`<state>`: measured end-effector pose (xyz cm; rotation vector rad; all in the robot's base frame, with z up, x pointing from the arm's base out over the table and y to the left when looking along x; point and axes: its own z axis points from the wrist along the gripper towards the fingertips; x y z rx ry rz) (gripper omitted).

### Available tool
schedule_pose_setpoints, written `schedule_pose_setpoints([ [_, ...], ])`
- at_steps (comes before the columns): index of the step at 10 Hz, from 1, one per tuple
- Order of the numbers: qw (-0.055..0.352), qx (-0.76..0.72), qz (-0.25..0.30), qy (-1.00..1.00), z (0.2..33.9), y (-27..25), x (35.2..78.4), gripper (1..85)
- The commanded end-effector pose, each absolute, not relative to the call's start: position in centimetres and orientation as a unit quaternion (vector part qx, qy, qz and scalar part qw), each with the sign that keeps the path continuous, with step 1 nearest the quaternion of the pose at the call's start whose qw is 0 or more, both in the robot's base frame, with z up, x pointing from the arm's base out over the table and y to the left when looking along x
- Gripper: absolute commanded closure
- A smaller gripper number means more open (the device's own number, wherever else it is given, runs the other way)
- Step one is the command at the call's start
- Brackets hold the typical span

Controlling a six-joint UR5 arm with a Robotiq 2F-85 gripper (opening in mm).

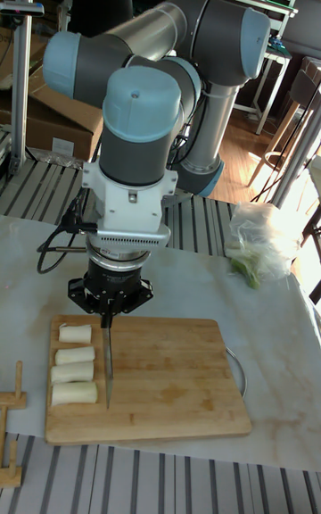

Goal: Chop the scallions

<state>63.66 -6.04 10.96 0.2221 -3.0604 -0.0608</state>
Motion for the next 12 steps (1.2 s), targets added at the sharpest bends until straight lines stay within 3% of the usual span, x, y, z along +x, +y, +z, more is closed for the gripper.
schedule_pose_setpoints([
  [1,0.028,0.068,0.005,-0.997,12.0,-7.3,64.1,84.3],
  [3,0.027,0.069,0.018,-0.997,12.6,-7.6,64.3,84.3],
  [6,0.045,0.047,-0.012,-0.998,13.0,-5.1,63.5,84.7],
  [12,0.05,0.071,0.007,-0.996,12.8,-7.7,64.0,84.7],
])
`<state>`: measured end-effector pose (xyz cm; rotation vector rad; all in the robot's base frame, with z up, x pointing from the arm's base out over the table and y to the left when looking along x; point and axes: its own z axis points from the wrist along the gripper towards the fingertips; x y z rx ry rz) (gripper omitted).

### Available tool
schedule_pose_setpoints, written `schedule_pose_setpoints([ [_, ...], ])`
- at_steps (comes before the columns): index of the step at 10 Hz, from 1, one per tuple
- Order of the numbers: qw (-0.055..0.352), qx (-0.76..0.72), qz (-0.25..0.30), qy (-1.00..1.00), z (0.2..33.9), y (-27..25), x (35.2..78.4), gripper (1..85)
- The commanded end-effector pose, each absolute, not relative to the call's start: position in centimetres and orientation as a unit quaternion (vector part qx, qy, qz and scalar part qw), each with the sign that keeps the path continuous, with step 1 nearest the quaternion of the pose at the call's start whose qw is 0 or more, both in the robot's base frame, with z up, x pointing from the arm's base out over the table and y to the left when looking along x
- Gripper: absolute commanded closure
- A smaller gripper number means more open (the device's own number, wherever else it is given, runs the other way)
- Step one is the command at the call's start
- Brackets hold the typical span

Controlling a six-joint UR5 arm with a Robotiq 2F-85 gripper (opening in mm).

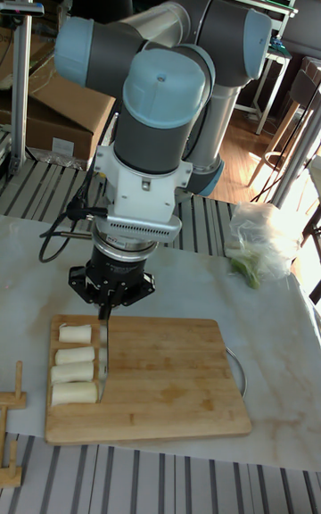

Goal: Chop the scallions

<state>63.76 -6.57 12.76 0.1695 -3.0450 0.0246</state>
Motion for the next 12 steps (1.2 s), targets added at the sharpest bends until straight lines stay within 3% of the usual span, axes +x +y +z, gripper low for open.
schedule_pose_setpoints([
  [1,0.05,0.07,0.015,-0.996,12.5,-8.6,64.4,84.7],
  [5,0.033,0.077,0.022,-0.996,11.5,-10.1,66.0,84.7],
  [8,0.056,0.057,0.014,-0.997,12.3,-8.3,64.4,84.7],
  [12,0.034,0.051,0.026,-0.998,12.2,-8.9,65.5,84.7],
])
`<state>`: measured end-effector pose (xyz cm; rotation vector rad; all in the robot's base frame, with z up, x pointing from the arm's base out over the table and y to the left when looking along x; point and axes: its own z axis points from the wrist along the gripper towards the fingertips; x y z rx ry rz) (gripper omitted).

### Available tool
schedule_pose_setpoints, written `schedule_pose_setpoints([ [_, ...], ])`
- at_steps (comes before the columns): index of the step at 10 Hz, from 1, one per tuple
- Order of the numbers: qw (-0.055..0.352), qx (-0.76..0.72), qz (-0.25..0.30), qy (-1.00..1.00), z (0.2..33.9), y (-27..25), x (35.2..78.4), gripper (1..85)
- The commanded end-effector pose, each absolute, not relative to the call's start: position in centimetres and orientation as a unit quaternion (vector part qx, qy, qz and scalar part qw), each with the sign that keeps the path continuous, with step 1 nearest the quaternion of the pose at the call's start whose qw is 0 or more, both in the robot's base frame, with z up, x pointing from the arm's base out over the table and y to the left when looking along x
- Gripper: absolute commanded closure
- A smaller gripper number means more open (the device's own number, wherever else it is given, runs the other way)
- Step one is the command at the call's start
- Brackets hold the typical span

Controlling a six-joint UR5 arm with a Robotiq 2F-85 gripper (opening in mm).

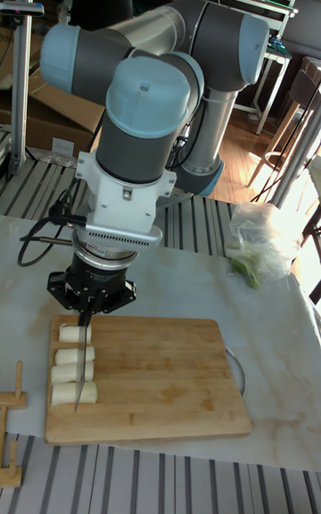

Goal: Chop the scallions

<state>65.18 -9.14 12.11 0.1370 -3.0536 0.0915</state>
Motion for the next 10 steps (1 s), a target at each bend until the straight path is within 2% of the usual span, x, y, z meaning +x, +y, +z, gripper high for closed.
schedule_pose_setpoints([
  [1,0.038,0.075,0.017,-0.996,12.3,-8.8,65.5,84.7],
  [5,0.046,0.084,0.029,-0.995,10.8,-12.5,66.3,84.7],
  [10,0.032,0.087,0.0,-0.996,8.7,-13.4,66.8,84.7],
])
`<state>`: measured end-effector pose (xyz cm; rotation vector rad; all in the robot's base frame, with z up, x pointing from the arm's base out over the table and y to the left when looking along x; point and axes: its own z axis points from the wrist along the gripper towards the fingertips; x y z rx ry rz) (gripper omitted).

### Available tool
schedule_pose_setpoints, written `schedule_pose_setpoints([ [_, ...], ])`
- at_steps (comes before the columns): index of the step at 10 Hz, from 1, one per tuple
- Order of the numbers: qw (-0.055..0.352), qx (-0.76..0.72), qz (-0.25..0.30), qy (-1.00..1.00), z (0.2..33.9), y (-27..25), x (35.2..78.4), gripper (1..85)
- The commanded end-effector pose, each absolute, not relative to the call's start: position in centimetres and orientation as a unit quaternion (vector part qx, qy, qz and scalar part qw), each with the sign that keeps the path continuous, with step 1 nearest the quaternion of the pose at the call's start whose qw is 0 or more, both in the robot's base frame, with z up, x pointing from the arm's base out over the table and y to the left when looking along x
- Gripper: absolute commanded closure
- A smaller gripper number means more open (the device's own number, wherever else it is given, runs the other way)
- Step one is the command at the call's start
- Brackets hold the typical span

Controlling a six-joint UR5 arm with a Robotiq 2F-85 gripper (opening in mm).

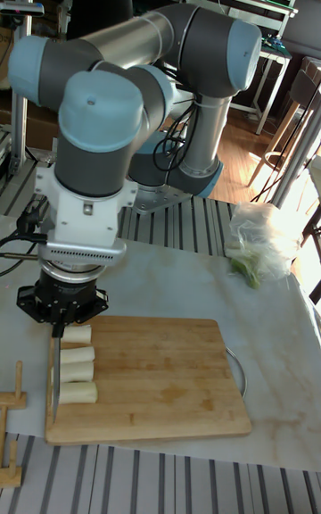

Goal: Chop the scallions

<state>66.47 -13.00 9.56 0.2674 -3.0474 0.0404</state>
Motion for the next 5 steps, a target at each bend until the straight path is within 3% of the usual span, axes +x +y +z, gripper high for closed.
schedule_pose_setpoints([
  [1,0.033,0.085,0.003,-0.996,8.7,-13.6,66.8,84.7],
  [5,0.038,0.097,-0.012,-0.995,7.4,-13.1,66.5,84.7],
])
